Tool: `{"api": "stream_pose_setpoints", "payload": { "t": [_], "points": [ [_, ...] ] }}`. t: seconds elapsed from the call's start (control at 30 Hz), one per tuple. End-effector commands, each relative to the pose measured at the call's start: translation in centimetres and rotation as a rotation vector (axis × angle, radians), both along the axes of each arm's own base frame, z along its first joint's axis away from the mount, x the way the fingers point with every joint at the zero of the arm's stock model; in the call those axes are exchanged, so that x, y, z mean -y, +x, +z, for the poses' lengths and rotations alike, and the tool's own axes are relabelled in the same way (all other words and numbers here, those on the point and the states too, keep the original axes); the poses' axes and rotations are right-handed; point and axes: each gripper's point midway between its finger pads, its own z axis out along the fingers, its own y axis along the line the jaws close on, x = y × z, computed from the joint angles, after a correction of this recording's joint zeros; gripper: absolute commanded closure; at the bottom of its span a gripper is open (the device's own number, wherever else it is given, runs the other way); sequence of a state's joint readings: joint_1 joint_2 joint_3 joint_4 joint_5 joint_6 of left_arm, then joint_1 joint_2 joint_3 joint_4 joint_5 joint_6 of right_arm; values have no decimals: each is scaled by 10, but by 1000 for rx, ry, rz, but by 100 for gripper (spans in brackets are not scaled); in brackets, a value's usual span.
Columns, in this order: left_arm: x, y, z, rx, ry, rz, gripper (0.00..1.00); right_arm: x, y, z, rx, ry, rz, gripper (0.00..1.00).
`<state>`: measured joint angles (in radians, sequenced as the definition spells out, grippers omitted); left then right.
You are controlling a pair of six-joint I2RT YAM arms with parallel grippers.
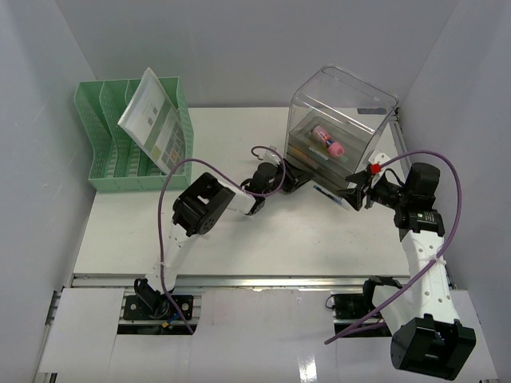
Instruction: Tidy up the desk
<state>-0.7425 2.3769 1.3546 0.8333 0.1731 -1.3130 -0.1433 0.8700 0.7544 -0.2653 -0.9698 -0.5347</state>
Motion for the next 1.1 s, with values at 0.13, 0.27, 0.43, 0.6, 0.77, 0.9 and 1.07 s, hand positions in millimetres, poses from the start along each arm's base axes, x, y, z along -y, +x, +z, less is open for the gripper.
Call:
{"api": "stream_pose_setpoints", "payload": {
  "t": [0.13,0.27,0.43,0.6,0.77,0.9,1.07],
  "points": [
    [5,18,4,4,-7,46,58,-4,-4,7,16,25,28,43],
    [7,16,7,16,-30,32,59,-2,-2,5,16,22,22,43],
    [-2,4,14,46,-66,22,67,-2,-2,4,10,23,22,43],
    [-6,-2,23,87,-112,13,64,-2,-2,4,10,23,20,43],
    [3,3,29,98,-114,-7,55,-1,-1,2,6,21,16,43],
    [8,7,32,103,-111,-15,49,-1,0,1,2,21,14,43],
    [12,15,25,64,-77,1,46,-1,0,1,1,22,17,43]
  ]
}}
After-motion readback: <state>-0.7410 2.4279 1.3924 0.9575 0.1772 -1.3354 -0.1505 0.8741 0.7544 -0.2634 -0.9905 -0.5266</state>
